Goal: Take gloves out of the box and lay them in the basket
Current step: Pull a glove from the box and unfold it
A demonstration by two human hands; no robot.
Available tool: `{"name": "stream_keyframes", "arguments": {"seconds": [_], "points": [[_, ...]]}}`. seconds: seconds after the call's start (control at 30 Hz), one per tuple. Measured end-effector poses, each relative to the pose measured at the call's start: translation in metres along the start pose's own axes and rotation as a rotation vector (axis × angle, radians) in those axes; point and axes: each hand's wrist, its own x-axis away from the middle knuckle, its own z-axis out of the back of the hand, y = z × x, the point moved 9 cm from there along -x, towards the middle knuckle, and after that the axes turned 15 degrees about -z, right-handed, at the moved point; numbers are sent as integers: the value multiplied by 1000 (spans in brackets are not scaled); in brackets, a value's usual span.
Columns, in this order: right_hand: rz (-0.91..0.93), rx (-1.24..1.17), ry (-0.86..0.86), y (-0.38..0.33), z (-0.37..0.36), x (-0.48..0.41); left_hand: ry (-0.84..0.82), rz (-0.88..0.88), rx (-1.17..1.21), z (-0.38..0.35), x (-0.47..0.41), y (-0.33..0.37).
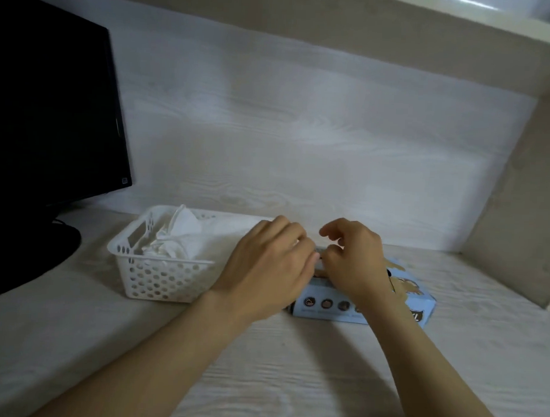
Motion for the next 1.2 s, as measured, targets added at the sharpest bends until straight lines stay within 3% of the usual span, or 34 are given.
{"name": "stream_keyframes", "arguments": {"seconds": [0.13, 0.23, 0.3, 0.6, 0.73, 1.2], "points": [[-168, 255, 19, 30, 6, 0, -53, -102, -45, -19, -5, 23], [-321, 108, 20, 53, 17, 5, -127, -121, -81, -31, -5, 31], [-294, -24, -11, 55, 17, 8, -186, -103, -124, -36, -6, 32], [-132, 5, -22, 41, 1, 11, -323, -75, -175, -43, -6, 33], [22, 55, 85, 33, -3, 10, -313, -50, -199, -43, -7, 32], [138, -277, 507, 23, 40, 26, -249, -88, -234, -45, -5, 32]]}}
